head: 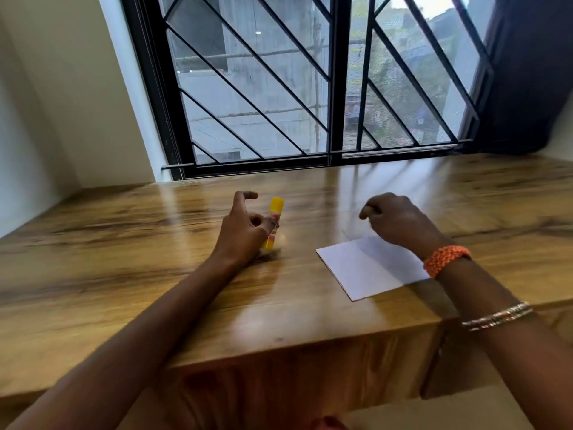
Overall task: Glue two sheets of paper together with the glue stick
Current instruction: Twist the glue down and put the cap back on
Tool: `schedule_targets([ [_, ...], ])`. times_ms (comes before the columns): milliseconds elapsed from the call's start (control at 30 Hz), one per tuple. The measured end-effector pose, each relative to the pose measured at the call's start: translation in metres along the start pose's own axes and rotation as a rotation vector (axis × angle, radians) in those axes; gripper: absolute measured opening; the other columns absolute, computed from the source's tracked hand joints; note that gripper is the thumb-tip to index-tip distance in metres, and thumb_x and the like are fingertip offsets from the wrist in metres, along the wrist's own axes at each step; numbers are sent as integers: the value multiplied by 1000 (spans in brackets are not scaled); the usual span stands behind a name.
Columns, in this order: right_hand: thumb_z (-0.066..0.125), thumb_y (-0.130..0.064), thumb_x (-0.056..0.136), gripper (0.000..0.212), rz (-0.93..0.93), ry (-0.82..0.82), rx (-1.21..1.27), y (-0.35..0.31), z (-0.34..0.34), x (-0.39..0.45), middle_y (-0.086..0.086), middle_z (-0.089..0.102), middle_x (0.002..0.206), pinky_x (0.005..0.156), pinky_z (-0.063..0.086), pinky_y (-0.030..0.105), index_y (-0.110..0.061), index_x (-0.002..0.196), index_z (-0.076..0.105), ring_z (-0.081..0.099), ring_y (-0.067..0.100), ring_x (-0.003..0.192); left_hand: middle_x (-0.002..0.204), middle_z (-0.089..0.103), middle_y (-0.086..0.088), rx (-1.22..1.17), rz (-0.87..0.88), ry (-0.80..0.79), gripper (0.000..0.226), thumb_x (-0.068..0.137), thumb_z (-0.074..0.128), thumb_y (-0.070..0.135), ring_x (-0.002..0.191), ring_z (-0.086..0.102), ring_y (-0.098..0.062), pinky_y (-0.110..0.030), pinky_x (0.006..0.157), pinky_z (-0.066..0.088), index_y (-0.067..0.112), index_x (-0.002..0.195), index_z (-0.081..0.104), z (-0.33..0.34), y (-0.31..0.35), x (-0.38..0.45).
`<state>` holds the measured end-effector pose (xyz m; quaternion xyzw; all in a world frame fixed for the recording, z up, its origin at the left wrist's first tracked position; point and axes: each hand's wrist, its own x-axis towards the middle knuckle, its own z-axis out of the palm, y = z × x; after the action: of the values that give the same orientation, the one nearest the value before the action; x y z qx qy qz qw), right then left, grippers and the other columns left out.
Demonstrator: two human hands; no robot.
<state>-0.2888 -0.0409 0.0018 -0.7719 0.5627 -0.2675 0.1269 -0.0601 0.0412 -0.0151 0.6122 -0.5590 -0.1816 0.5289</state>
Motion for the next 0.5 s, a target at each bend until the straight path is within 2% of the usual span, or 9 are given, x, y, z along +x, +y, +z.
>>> schedule_targets([
  [67, 50, -34, 95, 28, 71, 15, -107, 11, -8, -11, 14, 63, 116, 92, 46, 43, -15, 107, 65, 55, 33, 107, 90, 70, -7, 7, 43, 3, 48, 85, 66, 22, 80, 68, -25, -48, 67, 57, 19, 123, 38, 3, 1, -2],
  [100, 46, -44, 95, 39, 100, -5, -186, 16, -9, -16, 15, 60, 120, 96, 43, 44, -13, 112, 62, 51, 35, 113, 89, 68, -5, -6, 51, -1, 49, 84, 68, 21, 79, 67, -26, -52, 65, 58, 20, 122, 38, 4, 1, -3],
  [200, 41, -63, 88, 69, 151, -115, -396, 20, -7, -24, 22, 49, 128, 97, 38, 45, -2, 117, 51, 43, 38, 119, 86, 64, -4, -33, 70, -25, 49, 83, 68, 19, 76, 66, -27, -51, 57, 58, 20, 122, 38, 7, 3, -7],
  [233, 44, -64, 85, 70, 148, -139, -421, 19, -5, -25, 22, 48, 127, 96, 38, 44, 0, 113, 51, 43, 38, 117, 86, 64, -5, -22, 80, -36, 49, 83, 69, 19, 79, 67, -29, -50, 59, 59, 20, 122, 39, 8, 3, -7],
  [333, 55, -62, 82, 53, 154, -226, -341, 12, -5, -24, 16, 52, 121, 87, 37, 39, -10, 83, 46, 47, 36, 113, 85, 64, -5, -4, 83, -73, 45, 84, 67, 20, 81, 66, -29, -49, 59, 59, 20, 120, 41, 8, 4, -9],
  [400, 59, -60, 80, 51, 187, -258, -263, 10, -7, -23, 13, 52, 121, 81, 35, 36, -12, 85, 42, 46, 36, 115, 84, 65, -5, 13, 101, -83, 40, 84, 66, 20, 81, 66, -30, -48, 60, 59, 18, 118, 44, 6, 6, -10],
  [500, 63, -61, 76, 53, 225, -266, -215, 13, -8, -20, 13, 54, 122, 82, 39, 37, -15, 93, 42, 47, 34, 114, 88, 66, -8, 24, 122, -87, 39, 85, 66, 19, 81, 66, -28, -45, 56, 59, 17, 118, 44, 4, 7, -11],
])
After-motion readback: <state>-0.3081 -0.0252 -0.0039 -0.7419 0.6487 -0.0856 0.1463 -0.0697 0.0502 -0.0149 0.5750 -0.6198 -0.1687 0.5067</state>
